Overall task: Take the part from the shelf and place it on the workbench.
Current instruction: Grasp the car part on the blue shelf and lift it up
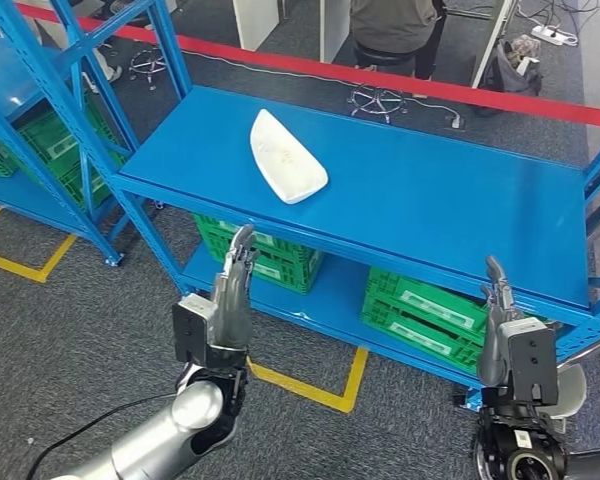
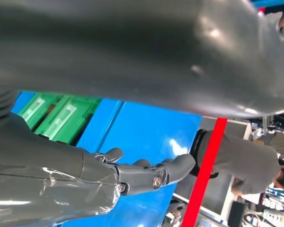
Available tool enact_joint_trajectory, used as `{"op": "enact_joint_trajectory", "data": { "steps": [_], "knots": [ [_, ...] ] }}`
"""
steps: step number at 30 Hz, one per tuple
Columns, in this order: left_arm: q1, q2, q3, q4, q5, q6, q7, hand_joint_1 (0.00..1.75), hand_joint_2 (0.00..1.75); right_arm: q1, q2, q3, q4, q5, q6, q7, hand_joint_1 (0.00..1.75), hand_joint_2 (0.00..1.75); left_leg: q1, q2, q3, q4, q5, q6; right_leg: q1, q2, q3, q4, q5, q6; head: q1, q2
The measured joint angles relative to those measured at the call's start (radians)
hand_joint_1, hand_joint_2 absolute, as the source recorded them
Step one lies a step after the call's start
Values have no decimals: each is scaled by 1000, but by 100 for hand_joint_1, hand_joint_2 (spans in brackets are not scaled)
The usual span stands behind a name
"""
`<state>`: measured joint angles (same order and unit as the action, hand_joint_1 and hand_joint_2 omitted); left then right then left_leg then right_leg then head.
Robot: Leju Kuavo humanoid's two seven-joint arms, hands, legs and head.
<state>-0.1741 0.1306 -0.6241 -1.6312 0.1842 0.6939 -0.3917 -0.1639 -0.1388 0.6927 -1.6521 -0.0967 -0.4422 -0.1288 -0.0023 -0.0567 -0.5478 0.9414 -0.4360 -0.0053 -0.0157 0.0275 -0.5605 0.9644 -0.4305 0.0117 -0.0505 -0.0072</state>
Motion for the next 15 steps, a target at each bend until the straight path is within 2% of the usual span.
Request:
{"op": "enact_joint_trajectory", "data": {
  "steps": [2, 3, 5, 6, 7, 8, 10, 11, 12, 14, 15],
  "knots": [
    [-1, 1, 0, -2, -4, -1, 0, 0, 0, -2, 1, -1, 0, 0, 2, 0, 0, 0, 0, 16, -19, 46, -26, -11, -6, -8, 12, -10, -1, -9, -6, 0],
    [-2, 1, 0, -2, -5, -1, 0, 0, 0, -3, 1, -1, 0, 0, 2, 1, 0, 0, 2, 28, -49, 103, -51, -17, -8, -14, 17, -13, -3, -13, -8, 0],
    [-1, 1, 0, -3, -7, -4, 1, 0, 0, -4, 1, -2, 0, 0, 4, 1, 0, 0, 9, 44, -139, 254, -104, -27, -8, -24, 22, -14, -9, -19, -15, 0],
    [1, 1, 0, -3, -7, -6, 1, 0, 0, -4, 1, -2, 0, 0, 5, 2, 0, 0, 12, 47, -175, 305, -111, -31, -9, -29, 25, -14, -12, -20, -17, 0],
    [2, 2, 0, -3, -7, -8, 1, 0, 0, -3, 1, -2, 0, 0, 5, 2, 0, 0, 15, 48, -191, 316, -98, -34, -9, -33, 29, -14, -16, -19, -19, 0],
    [2, 2, 0, -3, -7, -9, 1, 0, 0, -3, 1, -1, 0, 0, 5, 2, 0, 0, 18, 50, -183, 283, -64, -35, -10, -37, 36, -14, -21, -17, -20, 0],
    [2, 3, 0, -3, -8, -11, 1, 0, 0, -4, 1, -1, 0, 0, 4, 2, 0, 0, 19, 66, -117, 129, 23, -33, -11, -44, 51, -14, -33, -9, -25, 0],
    [1, 3, 0, -3, -9, -12, 1, 0, 0, -5, 1, -2, 0, 0, 4, 2, 0, 0, 16, 75, -86, 61, 50, -29, -9, -46, 56, -14, -39, -4, -27, 0],
    [0, 2, 0, -3, -9, -12, 2, 0, 0, -5, 1, -2, 0, 0, 4, 2, 0, 0, 14, 82, -66, 17, 63, -25, -7, -48, 59, -14, -44, 2, -27, 0],
    [0, 3, 0, -3, -10, -12, 2, 0, 0, -6, 1, -2, 0, 0, 4, 2, 0, 0, 7, 80, -60, 1, 57, -15, -4, -54, 63, -17, -51, 13, -24, 0],
    [0, 3, 0, -3, -10, -12, 2, 0, 0, -6, 1, -2, 0, 0, 4, 2, 0, 0, 8, 75, -58, -1, 56, -10, -6, -57, 63, -18, -55, 19, -21, 0]
  ]
}}
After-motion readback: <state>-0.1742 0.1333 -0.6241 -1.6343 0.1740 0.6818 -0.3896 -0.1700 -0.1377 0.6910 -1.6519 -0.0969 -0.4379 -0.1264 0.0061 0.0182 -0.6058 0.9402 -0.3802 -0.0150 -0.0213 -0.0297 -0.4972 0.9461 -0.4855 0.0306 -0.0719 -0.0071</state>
